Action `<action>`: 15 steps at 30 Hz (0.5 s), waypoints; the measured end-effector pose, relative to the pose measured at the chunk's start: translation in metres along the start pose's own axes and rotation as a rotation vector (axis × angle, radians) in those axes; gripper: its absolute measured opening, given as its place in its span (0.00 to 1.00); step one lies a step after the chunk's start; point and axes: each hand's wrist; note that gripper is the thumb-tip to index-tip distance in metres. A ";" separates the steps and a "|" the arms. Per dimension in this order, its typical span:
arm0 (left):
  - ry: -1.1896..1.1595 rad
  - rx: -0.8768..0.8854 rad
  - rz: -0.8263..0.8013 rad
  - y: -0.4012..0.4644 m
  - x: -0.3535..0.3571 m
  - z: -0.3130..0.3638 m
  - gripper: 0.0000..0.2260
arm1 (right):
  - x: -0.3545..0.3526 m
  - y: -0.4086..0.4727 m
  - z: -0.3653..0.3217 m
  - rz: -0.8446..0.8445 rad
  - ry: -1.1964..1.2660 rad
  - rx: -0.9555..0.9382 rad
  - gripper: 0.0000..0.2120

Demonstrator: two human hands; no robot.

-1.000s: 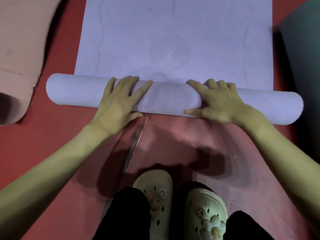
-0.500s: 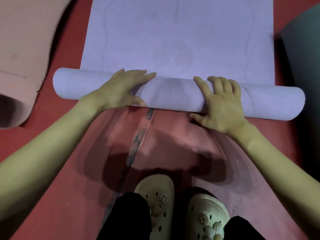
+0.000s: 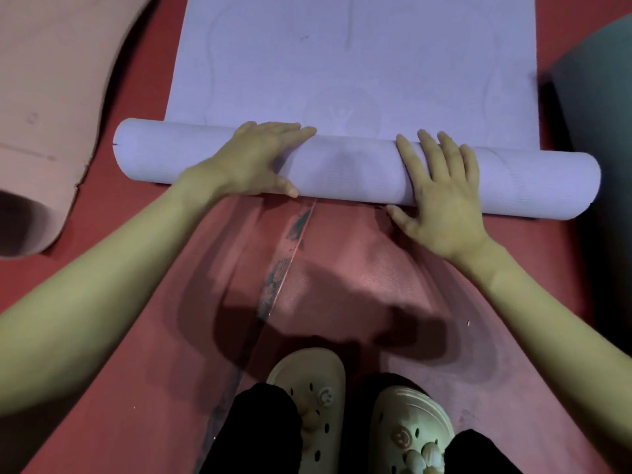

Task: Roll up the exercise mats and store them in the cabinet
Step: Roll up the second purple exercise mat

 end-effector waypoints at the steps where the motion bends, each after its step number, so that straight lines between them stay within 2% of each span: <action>1: 0.023 -0.008 -0.026 0.001 -0.002 0.001 0.45 | 0.001 -0.001 0.000 0.002 -0.015 -0.009 0.44; 3: 0.087 -0.046 -0.052 0.001 -0.002 0.007 0.49 | 0.002 0.002 0.003 -0.014 -0.037 -0.004 0.49; 6: 0.192 -0.101 0.040 0.001 0.005 0.016 0.54 | -0.001 0.019 0.009 -0.049 -0.077 0.019 0.53; 11: 0.159 -0.003 0.198 0.009 0.000 0.006 0.46 | -0.019 0.047 0.010 -0.208 -0.061 0.087 0.48; 15: 0.152 0.035 0.268 0.004 -0.002 0.006 0.41 | -0.026 0.045 0.005 -0.205 -0.057 0.089 0.45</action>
Point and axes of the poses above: each hand's wrist, its own y-axis towards the middle knuckle, its own x-axis out of the palm, z = x × y, and after that the axes turned 4 degrees about -x, right-handed
